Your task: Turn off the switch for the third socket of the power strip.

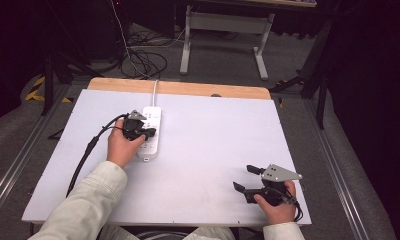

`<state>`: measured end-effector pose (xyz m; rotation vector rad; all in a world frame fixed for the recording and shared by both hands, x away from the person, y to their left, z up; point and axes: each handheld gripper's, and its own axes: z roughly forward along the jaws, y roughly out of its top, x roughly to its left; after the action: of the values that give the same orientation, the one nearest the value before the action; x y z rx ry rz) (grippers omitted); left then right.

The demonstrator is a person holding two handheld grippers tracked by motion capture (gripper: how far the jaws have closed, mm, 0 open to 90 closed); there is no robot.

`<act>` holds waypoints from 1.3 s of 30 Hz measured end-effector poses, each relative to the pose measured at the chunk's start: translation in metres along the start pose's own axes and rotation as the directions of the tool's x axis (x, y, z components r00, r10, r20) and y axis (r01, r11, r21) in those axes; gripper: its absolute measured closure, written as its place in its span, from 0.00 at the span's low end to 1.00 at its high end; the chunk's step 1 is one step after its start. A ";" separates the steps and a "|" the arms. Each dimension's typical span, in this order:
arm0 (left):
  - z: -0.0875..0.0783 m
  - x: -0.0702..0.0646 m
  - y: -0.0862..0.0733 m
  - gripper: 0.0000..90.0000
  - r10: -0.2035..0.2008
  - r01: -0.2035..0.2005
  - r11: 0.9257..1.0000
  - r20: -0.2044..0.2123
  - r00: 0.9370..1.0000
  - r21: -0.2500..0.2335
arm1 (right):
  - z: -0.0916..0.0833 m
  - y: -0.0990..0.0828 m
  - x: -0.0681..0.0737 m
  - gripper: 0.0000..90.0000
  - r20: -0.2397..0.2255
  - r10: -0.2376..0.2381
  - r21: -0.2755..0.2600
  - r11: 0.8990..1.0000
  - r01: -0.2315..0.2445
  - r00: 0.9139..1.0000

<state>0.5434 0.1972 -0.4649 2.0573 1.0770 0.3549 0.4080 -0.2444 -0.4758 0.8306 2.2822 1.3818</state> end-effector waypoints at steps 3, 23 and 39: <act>0.000 -0.001 0.000 1.00 -0.002 0.002 1.000 -0.005 1.000 0.003 | 0.000 0.000 0.000 0.24 0.001 0.000 -0.001 1.000 0.000 1.000; -0.001 -0.001 0.001 1.00 -0.048 0.048 0.999 0.003 0.999 0.020 | 0.000 0.000 0.000 0.24 -0.004 0.000 -0.002 1.000 0.000 1.000; -0.030 -0.010 0.014 1.00 -0.019 0.020 0.998 0.020 1.000 -0.055 | 0.000 0.000 0.001 0.24 0.002 0.005 -0.002 1.000 -0.005 1.000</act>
<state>0.5288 0.1999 -0.4339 1.9967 1.0636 0.3500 0.4075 -0.2441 -0.4758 0.8375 2.2780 1.3847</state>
